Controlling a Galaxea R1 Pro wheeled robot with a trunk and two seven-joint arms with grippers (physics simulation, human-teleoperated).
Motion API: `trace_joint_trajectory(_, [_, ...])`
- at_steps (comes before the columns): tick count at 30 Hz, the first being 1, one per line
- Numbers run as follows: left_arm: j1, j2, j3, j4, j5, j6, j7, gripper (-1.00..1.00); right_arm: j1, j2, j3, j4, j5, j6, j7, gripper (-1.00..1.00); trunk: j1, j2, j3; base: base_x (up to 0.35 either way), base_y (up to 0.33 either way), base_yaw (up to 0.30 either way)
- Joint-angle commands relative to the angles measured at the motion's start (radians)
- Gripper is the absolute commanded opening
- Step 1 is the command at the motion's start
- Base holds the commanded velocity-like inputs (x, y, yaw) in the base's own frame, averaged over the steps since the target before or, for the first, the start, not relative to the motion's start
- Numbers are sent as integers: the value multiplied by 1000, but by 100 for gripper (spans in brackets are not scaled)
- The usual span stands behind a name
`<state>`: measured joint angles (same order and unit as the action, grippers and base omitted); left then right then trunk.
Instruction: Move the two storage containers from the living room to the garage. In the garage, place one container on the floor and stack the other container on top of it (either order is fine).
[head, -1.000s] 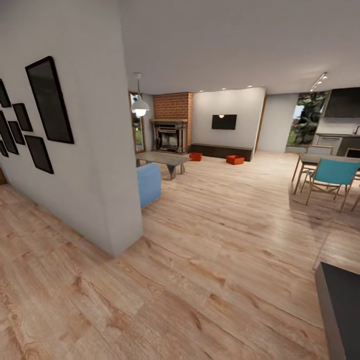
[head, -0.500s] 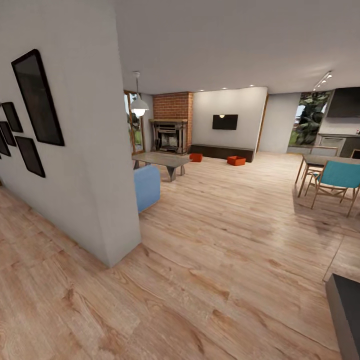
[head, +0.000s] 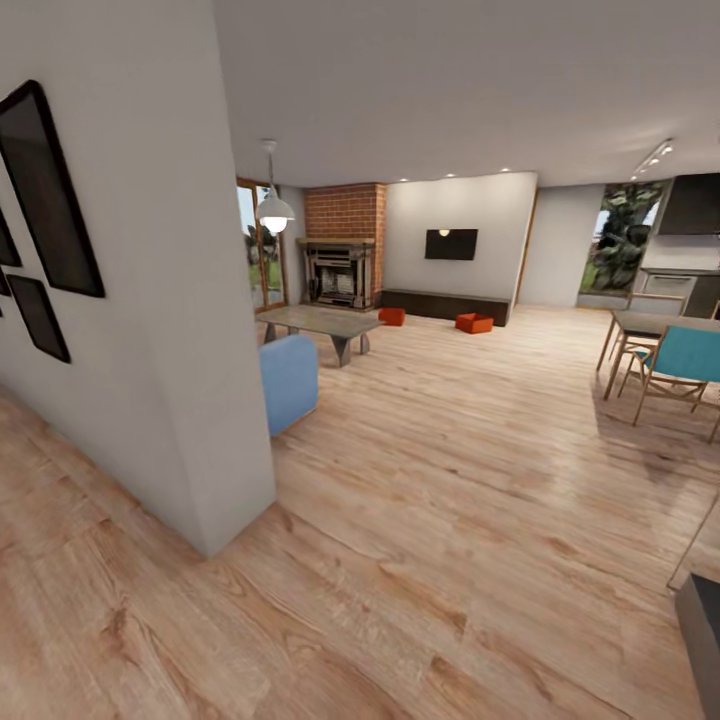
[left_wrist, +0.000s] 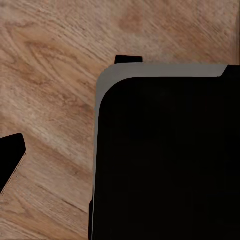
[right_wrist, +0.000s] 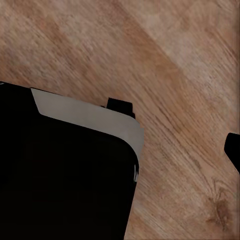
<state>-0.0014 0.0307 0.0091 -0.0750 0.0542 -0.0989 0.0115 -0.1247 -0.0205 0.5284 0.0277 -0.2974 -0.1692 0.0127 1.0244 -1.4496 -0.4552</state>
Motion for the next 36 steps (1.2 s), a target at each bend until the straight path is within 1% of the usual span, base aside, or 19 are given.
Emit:
trace_joint_trajectory(1, [0, 0, 0, 0, 6, -2, 1, 100, -1, 0, 8, 3, -9, -6, 1, 100, 1, 0, -1, 322, 0, -98])
trace_joint_trajectory(36, [0, 0, 0, 0, 6, -2, 1, 100, -1, 1, 8, 3, -11, -4, 1, 100, 1, 0, -1, 322, 0, -233])
